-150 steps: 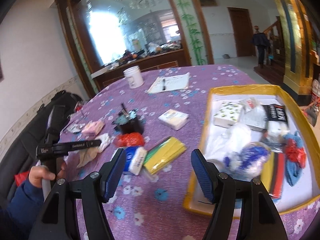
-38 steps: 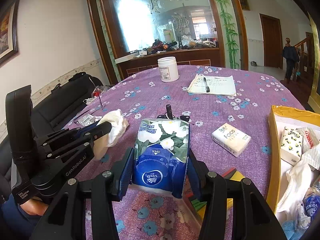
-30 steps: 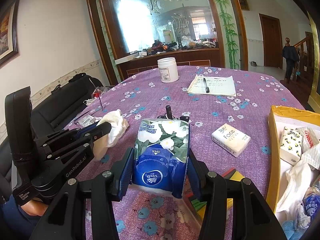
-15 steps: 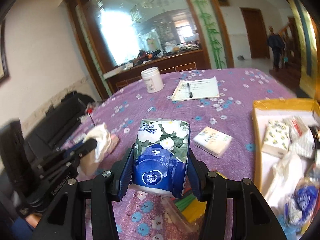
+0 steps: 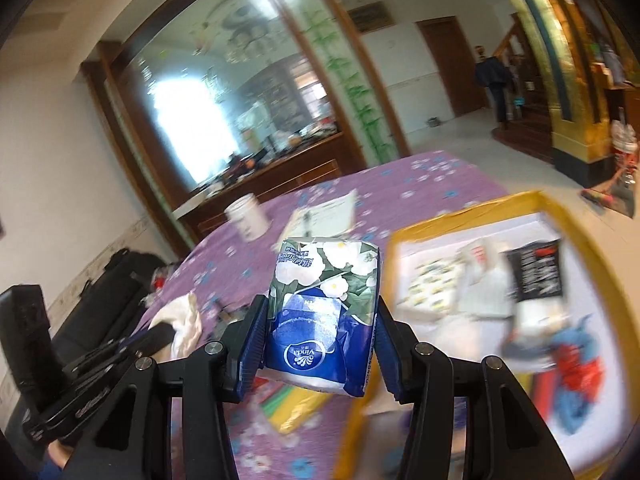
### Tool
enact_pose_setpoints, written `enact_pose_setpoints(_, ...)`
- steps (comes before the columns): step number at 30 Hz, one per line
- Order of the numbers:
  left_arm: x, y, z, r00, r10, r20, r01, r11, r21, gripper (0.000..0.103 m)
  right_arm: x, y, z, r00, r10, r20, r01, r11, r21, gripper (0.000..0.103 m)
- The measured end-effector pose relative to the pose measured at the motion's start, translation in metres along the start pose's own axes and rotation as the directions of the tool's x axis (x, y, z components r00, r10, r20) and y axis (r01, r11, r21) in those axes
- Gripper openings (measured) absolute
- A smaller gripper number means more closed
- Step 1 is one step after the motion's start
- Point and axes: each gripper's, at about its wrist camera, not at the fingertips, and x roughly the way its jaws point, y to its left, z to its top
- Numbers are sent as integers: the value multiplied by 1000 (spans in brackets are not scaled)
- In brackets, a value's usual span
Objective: Organize soft objects
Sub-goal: 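Carry the white cloth with the left tool over the tray while the right carries the Vinda pack, then open the left tool to drop the white cloth while the right drops the Vinda pack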
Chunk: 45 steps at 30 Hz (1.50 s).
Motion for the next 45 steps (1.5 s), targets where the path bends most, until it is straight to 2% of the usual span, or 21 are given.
enact_pose_setpoints(4, 26, -45, 17, 993, -111, -35, 111, 994, 3, 8, -14, -27, 24, 997, -74, 11, 74, 997, 12, 54)
enact_pose_setpoints(8, 56, -81, 27, 981, -183, -65, 183, 983, -8, 8, -22, -57, 47, 990, -141, 0, 141, 990, 27, 54)
enact_pose_setpoints(11, 87, -108, 32, 962, -249, -113, 246, 968, -41, 8, -20, -76, 62, 982, -185, -24, 186, 982, 37, 54)
enact_pose_setpoints(15, 122, -129, 27, 936, -300, -185, 290, 954, -78, 8, 5, -101, 80, 964, -249, -97, 253, 967, 31, 54)
enact_pose_setpoints(18, 139, -133, 14, 922, -312, -227, 298, 950, -96, 8, 30, -115, 83, 946, -276, -170, 283, 959, 18, 54)
enact_pose_setpoints(22, 148, -131, 0, 915, -310, -259, 295, 951, -97, 8, 66, -132, 85, 915, -304, -265, 314, 949, -3, 54)
enact_pose_setpoints(25, 147, -129, -5, 913, -315, -260, 298, 949, -101, 8, 87, -138, 87, 895, -329, -301, 338, 941, -25, 54)
enact_pose_setpoints(29, 149, -129, -9, 911, -317, -263, 301, 948, -101, 8, 110, -142, 88, 879, -348, -326, 357, 933, -35, 54)
enact_pose_setpoints(33, 149, -131, -10, 912, -321, -257, 308, 947, -92, 8, 117, -144, 85, 878, -342, -335, 353, 935, -28, 57)
enact_pose_setpoints(35, 147, -134, -11, 913, -321, -251, 309, 947, -88, 12, 118, -145, 84, 880, -331, -341, 350, 937, -6, 59)
enact_pose_setpoints(38, 146, -132, -11, 915, -324, -239, 311, 946, -91, 24, 111, -144, 83, 886, -326, -328, 347, 938, 4, 63)
enact_pose_setpoints(40, 144, -130, -9, 917, -333, -222, 317, 943, -104, 48, 102, -141, 83, 896, -316, -311, 337, 941, 15, 67)
enact_pose_setpoints(45, 134, -132, -5, 926, -334, -176, 324, 942, -82, 51, 61, -133, 80, 926, -288, -245, 313, 947, 68, 68)
